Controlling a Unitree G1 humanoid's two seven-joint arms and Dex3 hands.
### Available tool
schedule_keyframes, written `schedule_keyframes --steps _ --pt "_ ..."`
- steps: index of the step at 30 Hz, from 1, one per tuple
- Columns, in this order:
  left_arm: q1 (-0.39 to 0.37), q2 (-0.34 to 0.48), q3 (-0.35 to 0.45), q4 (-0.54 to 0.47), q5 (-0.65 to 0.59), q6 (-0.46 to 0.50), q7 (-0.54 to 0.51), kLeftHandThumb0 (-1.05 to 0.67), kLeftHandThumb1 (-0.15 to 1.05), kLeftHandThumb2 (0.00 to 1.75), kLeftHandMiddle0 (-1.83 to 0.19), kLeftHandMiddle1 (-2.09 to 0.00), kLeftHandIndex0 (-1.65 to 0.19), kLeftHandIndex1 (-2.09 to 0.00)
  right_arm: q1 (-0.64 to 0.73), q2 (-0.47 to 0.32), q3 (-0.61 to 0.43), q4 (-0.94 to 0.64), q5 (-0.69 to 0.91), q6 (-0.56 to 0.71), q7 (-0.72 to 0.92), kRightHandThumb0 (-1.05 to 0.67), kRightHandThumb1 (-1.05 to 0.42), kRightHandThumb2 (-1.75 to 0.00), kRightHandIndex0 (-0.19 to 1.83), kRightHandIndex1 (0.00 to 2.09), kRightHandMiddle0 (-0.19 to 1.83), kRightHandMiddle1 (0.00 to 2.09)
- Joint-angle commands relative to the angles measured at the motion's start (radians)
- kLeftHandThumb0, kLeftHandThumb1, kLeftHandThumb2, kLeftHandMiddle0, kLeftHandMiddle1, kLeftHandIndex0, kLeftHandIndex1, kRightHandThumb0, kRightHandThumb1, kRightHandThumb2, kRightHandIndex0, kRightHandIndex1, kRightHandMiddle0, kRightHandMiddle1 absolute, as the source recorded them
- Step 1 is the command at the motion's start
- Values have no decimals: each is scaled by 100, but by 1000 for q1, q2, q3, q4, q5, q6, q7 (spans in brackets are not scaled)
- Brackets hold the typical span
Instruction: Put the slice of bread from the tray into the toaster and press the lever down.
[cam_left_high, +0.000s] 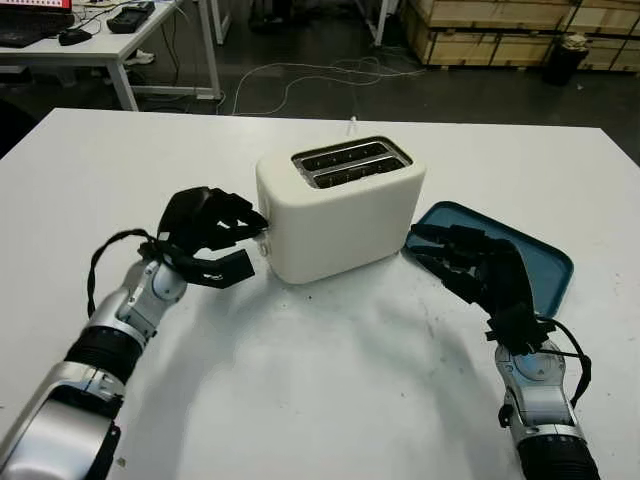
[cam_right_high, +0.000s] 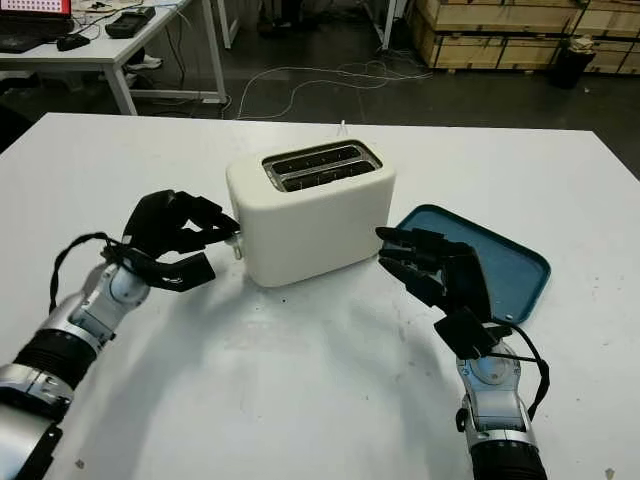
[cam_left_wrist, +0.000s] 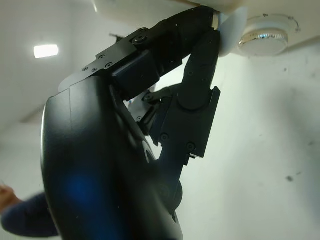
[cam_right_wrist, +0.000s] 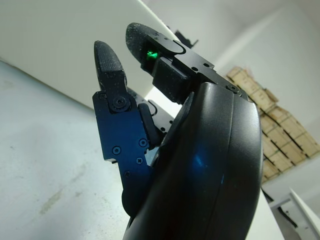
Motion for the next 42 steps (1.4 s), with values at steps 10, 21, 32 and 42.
schedule_keyframes --steps 10,21,32,42 --pt "91 -345 -219 226 103 139 -82 -27 92 9 -79 -77 -106 0 -14 -15 -2 17 16 -8 14 -38 -91 0 116 1 103 0" --pt "149 -242 -203 14 48 72 -147 -28 92 14 -86 -86 -112 -3 -8 -11 2 6 19 7 17 -38 -91 0 115 0 103 0" --pt "316 -44 -49 -574 -141 184 -147 -27 92 11 -77 -130 -114 -5 -22 -5 10 28 0 34 10 -42 -91 0 109 0 101 0" --pt "397 -16 52 -720 -126 201 -161 -23 92 9 -76 -150 -113 -6 -40 -4 16 72 -7 35 2 -43 -90 0 109 0 102 0"
